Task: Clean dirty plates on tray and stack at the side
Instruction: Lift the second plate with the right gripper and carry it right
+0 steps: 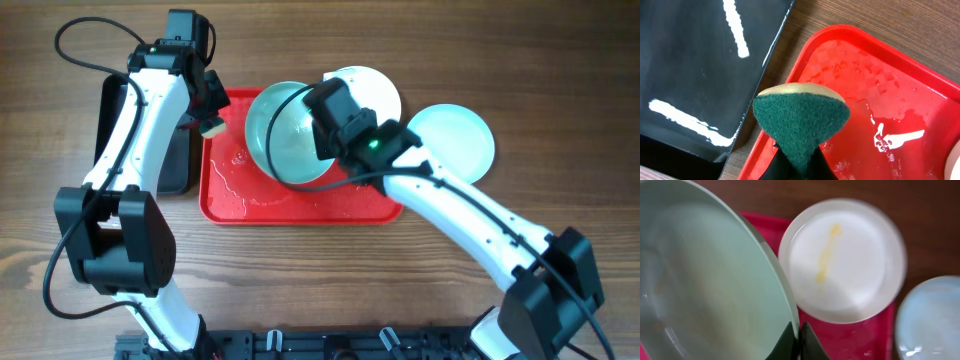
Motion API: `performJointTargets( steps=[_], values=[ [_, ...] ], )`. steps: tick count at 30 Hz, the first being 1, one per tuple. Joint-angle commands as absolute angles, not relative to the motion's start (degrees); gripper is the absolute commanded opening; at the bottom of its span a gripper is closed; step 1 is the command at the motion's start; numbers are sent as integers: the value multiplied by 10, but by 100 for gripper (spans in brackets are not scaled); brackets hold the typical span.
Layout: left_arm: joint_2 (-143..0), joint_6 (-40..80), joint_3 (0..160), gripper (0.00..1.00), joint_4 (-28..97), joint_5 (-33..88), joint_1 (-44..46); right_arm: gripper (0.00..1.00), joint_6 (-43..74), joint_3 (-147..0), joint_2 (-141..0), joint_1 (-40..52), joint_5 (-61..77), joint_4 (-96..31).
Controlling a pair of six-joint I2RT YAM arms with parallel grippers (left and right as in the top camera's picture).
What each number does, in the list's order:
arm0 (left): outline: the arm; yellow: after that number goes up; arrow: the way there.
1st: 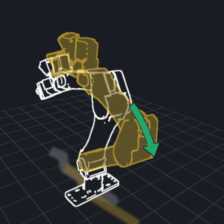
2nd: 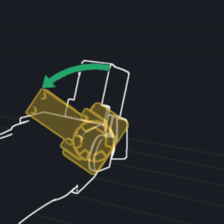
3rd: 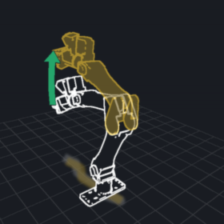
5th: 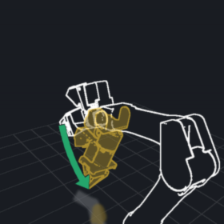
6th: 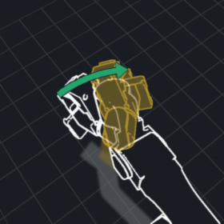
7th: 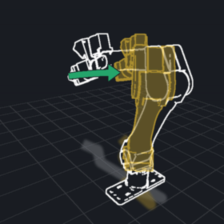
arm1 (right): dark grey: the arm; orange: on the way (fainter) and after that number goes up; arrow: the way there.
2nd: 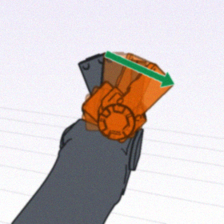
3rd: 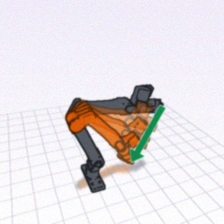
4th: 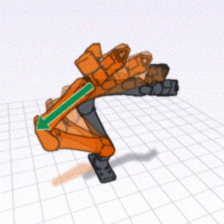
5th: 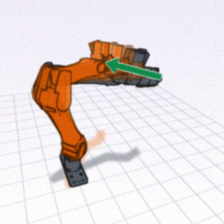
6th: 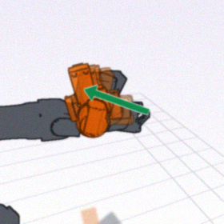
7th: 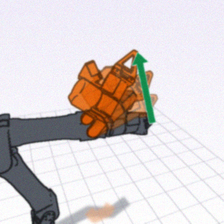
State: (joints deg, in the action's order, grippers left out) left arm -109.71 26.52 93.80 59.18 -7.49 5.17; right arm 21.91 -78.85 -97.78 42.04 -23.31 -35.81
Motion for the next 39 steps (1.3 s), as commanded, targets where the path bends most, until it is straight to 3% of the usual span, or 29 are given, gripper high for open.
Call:
performJointTargets(
  steps=[1, 19, 29, 39],
  values=[
    [-1093, 274, 940, 4, 588, -70, 49, 4, 166, -798, -973, 464, -457, -358],
    [-1093, 274, 940, 4, 588, -70, 49, 4, -28, -798, -973, 585, -769, -279],
    [-1093, 274, 940, 4, 588, -70, 49, 4, -149, -798, -973, 604, -808, -157],
    [-1093, 274, 940, 4, 588, -70, 49, 4, -164, -798, -973, 605, -811, -137]
  ],
)
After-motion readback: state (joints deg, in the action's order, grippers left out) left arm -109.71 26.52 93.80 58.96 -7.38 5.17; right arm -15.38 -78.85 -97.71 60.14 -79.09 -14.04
